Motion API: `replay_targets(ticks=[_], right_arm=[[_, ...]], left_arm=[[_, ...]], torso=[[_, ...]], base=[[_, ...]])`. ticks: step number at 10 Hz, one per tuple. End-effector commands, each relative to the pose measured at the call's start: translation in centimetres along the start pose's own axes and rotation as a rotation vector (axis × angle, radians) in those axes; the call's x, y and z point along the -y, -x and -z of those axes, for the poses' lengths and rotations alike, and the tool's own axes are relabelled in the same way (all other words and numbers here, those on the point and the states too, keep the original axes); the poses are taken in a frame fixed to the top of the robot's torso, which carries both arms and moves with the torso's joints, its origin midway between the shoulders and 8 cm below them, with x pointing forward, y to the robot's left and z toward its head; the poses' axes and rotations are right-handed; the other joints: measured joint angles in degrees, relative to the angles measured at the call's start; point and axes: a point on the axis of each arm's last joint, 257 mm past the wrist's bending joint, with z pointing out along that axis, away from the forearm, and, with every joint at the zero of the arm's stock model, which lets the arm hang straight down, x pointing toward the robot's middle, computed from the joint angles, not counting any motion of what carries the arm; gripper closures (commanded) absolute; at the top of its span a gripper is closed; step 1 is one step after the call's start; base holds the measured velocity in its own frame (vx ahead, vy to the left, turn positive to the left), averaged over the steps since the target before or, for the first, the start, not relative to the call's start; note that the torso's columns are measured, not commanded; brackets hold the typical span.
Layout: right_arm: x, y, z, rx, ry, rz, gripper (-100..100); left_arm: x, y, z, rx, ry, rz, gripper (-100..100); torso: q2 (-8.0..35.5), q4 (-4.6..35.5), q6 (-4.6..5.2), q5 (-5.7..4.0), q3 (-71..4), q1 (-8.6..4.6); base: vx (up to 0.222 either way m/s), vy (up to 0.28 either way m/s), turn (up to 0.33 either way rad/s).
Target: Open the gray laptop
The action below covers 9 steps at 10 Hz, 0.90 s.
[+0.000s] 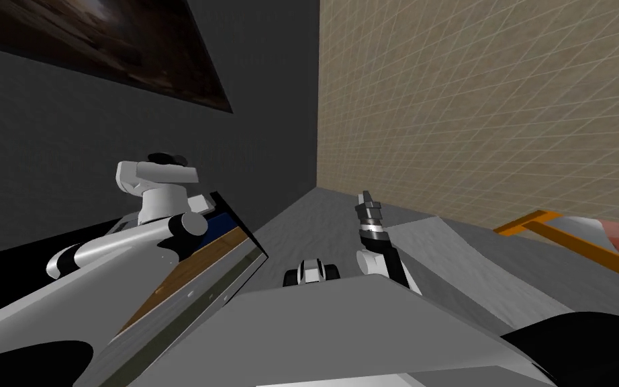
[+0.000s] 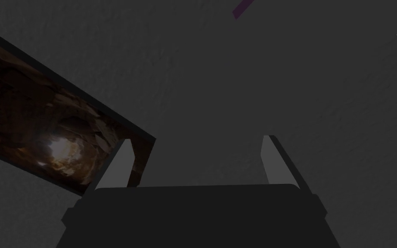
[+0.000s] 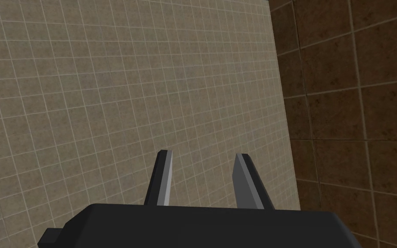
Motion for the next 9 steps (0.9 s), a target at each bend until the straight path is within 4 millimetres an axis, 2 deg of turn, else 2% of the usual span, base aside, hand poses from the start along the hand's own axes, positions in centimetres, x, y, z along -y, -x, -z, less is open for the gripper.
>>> replay_targets(ticks=[1,2,3,4,5,7,9], right_arm=[[0.0,0.0,0.0,0.000,0.000,0.000,0],[0.0,0.0,0.0,0.000,0.000,0.000,0],[0.0,0.0,0.0,0.000,0.000,0.000,0],[0.0,0.0,0.0,0.000,0.000,0.000,0],[0.0,0.0,0.0,0.000,0.000,0.000,0],[0.0,0.0,0.0,0.000,0.000,0.000,0],[0.0,0.0,0.0,0.000,0.000,0.000,0]], left_arm=[[2.1,-1.6,0.1,-0.029,-0.032,0.014,100],[2.2,-1.6,0.1,-0.029,-0.034,0.009,100],[4.0,-3.1,0.4,-0.059,-0.068,0.032,100],[4.5,-3.5,0.5,-0.062,-0.076,0.013,100],[6.0,-4.8,0.8,-0.089,-0.105,0.040,100],[8.0,-6.7,1.3,-0.125,-0.142,0.053,100],[8.6,-7.3,1.5,-0.127,-0.153,0.019,100]], torso=[[0.0,0.0,-0.01,0.00,0.0,-0.04],[-0.1,-0.1,-0.30,0.12,0.0,0.01],[-0.1,-0.1,-0.15,0.28,0.0,0.21],[-0.1,0.0,-0.04,0.23,0.0,0.19],[-0.1,-0.1,0.24,0.11,-0.1,0.07],[-0.1,0.0,0.15,0.00,-0.1,-0.03],[0.0,0.0,0.14,-0.04,0.0,-0.07]], base=[[0.037,-0.008,0.345],[0.067,-0.045,0.170],[0.077,-0.071,0.373],[0.069,-0.067,0.173],[0.065,-0.047,0.204],[0.054,-0.039,0.230],[0.034,-0.031,0.089]])
